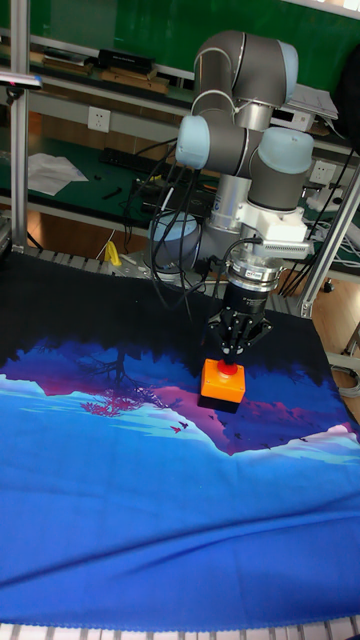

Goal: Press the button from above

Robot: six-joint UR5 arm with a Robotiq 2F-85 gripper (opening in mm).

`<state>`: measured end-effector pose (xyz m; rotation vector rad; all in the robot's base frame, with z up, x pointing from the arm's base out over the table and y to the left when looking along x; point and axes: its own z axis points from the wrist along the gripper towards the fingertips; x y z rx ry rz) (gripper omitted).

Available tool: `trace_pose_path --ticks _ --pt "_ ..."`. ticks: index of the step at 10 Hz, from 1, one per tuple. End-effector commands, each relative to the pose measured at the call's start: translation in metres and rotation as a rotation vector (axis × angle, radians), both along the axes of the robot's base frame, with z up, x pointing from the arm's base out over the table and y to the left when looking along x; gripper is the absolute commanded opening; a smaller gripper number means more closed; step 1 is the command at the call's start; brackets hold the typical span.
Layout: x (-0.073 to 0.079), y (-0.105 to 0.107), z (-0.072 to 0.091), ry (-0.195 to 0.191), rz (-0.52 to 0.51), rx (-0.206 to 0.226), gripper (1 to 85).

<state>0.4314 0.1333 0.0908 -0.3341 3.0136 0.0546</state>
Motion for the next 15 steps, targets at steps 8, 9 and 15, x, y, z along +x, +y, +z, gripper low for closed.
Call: trace_pose_path --ticks 8,9,15 --pt "-0.002 0.003 -0.007 -0.005 -0.010 0.000 1.0" --pt "-0.001 0.003 -0.007 -0.005 -0.010 0.001 1.0" --pt "0.005 0.000 -0.020 -0.019 -0.004 -0.008 1.0"
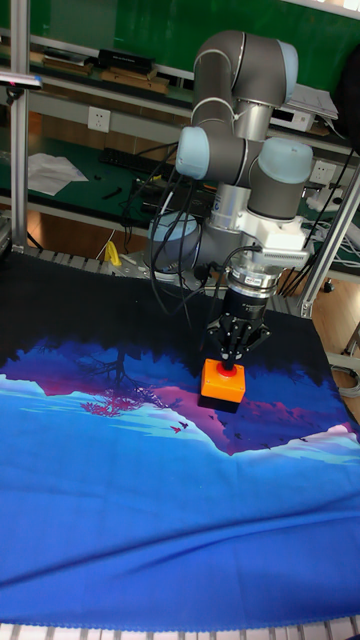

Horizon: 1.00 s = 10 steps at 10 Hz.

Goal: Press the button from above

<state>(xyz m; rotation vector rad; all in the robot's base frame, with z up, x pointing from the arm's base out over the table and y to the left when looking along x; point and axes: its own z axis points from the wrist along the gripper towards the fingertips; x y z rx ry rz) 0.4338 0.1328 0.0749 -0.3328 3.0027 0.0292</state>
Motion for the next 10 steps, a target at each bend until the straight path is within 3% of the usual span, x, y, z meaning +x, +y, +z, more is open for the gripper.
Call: trace_pose_path --ticks 1,10 --pt "0.001 0.000 0.000 -0.001 -0.002 0.004 1.0" --pt "-0.002 -0.006 0.019 0.017 0.000 -0.003 1.0"
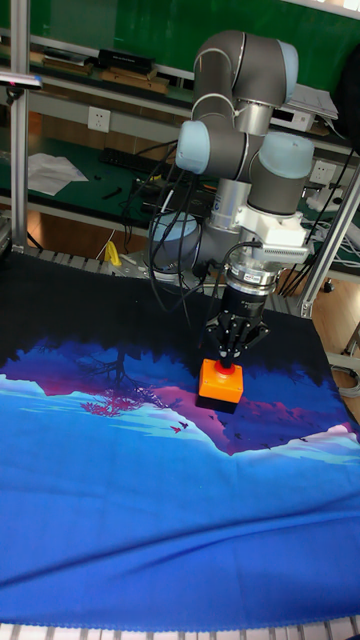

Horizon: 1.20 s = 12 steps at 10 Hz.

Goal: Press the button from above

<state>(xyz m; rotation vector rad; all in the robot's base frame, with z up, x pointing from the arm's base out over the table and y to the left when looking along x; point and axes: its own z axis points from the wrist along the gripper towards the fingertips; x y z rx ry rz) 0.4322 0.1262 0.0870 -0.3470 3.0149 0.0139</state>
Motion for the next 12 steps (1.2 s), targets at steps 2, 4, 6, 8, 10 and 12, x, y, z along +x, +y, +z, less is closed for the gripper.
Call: trace_pose_path --ticks 2,4,6,8,10,12 --pt "-0.004 0.005 0.015 0.012 -0.009 0.020 1.0" --pt "-0.005 0.004 0.031 0.029 -0.004 0.030 1.0" --pt "0.001 -0.005 0.047 0.044 0.009 0.032 1.0" --pt "0.014 -0.018 0.062 0.038 0.015 0.033 1.0" --pt "0.045 -0.034 0.078 -0.039 0.008 0.029 1.0" --pt "0.054 -0.051 0.092 -0.043 0.014 0.022 1.0"
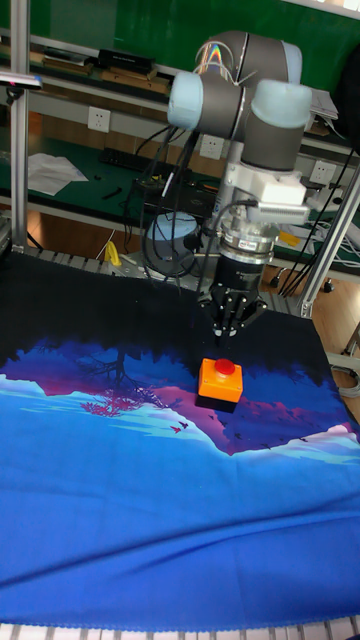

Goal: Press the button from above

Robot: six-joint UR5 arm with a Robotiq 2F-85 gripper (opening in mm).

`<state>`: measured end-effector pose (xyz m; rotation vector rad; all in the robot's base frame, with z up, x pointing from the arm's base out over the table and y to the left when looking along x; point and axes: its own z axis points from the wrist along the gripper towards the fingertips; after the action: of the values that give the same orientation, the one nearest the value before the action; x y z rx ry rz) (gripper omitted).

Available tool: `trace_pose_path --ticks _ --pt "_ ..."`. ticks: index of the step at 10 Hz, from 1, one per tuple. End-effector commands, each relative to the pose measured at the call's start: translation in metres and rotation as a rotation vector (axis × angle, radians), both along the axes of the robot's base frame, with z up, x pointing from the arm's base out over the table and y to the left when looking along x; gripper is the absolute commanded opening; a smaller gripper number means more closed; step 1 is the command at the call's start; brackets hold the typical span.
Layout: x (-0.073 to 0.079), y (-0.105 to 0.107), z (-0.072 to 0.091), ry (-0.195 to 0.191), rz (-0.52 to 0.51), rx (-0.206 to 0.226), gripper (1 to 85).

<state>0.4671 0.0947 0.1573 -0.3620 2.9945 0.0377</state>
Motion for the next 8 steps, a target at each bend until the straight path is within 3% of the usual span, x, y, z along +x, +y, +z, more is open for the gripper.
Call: trace_pose_path --ticks 1,3,5,6,8 --pt "0.0204 -0.0313 0.0235 -0.022 0.011 -0.015 1.0" --pt "0.0243 -0.0320 0.0241 -0.024 0.002 0.000 1.0" --pt "0.0298 -0.0380 0.0223 -0.035 0.002 -0.014 1.0" --pt "0.0284 -0.0319 0.0228 -0.027 -0.008 0.017 1.0" --pt "0.0288 -0.0287 0.0235 -0.025 -0.014 0.027 1.0"
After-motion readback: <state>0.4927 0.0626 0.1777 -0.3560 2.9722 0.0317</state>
